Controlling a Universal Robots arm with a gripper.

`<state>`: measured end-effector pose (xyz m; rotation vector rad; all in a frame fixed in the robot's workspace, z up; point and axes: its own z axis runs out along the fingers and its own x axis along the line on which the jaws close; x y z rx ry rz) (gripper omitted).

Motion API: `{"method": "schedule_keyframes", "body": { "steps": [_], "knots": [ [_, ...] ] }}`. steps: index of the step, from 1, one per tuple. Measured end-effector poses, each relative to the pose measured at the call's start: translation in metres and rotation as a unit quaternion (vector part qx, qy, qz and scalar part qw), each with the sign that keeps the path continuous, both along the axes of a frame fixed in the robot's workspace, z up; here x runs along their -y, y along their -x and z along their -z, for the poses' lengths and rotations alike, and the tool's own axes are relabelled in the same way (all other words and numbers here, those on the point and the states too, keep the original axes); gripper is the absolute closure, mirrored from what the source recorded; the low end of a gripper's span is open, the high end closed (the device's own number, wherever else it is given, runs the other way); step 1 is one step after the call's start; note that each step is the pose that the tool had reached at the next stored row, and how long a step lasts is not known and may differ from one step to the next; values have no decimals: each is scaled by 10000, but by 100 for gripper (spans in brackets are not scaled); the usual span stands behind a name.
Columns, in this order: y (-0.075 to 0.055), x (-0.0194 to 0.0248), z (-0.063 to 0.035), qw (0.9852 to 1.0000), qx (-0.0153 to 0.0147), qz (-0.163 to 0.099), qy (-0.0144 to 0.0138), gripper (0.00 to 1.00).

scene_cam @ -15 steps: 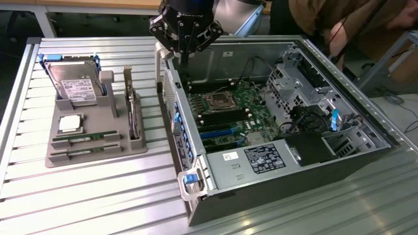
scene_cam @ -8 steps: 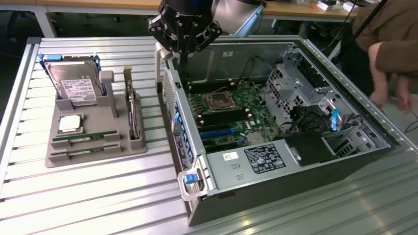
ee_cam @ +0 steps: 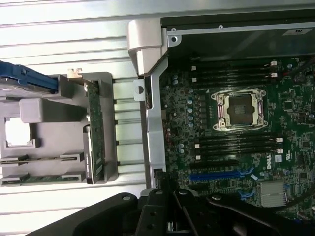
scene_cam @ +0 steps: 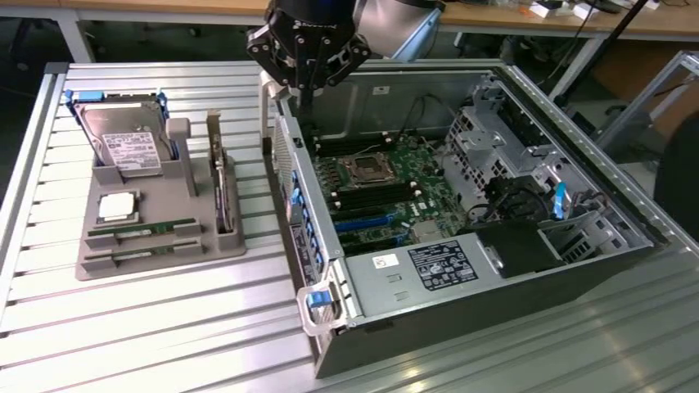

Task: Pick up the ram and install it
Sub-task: 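Reach for the ram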

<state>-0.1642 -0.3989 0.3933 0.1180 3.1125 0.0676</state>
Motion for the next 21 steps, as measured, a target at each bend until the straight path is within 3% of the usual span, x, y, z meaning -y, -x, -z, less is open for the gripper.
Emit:
{"method": "schedule_keyframes", "body": {
  "steps": [21],
  "knots": [
    [119,0,0,10000,0,0,0,90]
  ]
}}
